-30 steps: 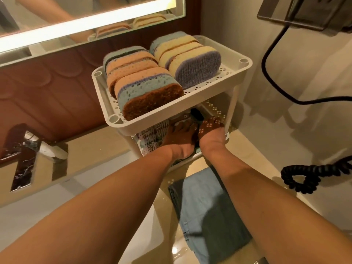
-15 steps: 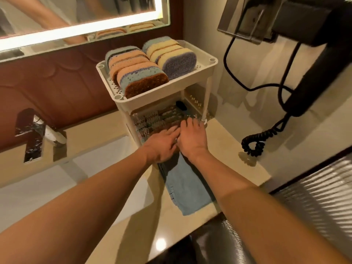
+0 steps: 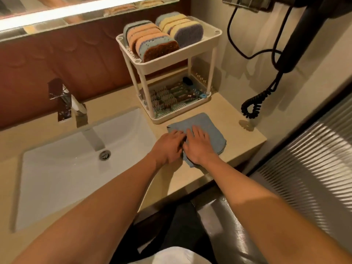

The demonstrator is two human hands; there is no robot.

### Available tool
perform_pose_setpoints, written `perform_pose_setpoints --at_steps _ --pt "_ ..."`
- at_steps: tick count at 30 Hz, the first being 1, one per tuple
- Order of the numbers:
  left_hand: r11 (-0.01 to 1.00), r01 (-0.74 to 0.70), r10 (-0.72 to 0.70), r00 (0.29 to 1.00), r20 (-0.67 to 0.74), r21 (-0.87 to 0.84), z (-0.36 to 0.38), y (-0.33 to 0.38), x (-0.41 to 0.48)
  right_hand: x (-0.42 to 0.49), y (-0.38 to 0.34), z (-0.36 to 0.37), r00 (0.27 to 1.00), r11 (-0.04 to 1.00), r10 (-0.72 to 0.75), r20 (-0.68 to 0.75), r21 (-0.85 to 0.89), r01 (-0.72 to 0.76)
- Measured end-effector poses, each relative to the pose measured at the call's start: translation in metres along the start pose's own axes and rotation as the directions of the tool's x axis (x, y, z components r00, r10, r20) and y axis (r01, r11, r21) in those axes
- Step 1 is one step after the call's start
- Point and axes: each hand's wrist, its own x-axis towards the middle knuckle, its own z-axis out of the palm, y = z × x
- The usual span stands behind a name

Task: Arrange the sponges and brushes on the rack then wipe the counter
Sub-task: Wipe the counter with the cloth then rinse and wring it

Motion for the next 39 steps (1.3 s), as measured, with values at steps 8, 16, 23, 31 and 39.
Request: perform_pose_setpoints --at_steps 8,16,23,31,39 --pt "1.000 0.021 -0.021 0.999 -0.030 0.002 0.005 0.012 -0.031 -0.015 0.010 0.006 0.992 0.988 -0.124 -0.013 -0.097 0.122" --pt "0.997 0.052 -0.044 0.991 -0.127 0.058 0.008 0.019 -0.048 -0.037 0.002 0.018 0.926 0.973 -0.230 -0.299 -0.082 0.215" --pt "0.993 0.098 -0.114 0.952 -0.283 -0.068 0.001 0.022 -0.064 -0.055 -0.011 0.018 0.895 0.968 -0.246 -0.371 -0.137 0.209" --pt "0.943 0.121 -0.244 0.886 -0.394 -0.311 -0.025 0.016 -0.107 -0.059 -0.061 -0.003 0.839 0.925 -0.333 -0.430 0.023 0.379" --pt "0.846 0.149 -0.449 0.717 -0.533 -0.513 -0.052 0.000 -0.154 -0.072 -0.121 -0.037 0.760 0.817 -0.381 -0.527 0.194 0.544"
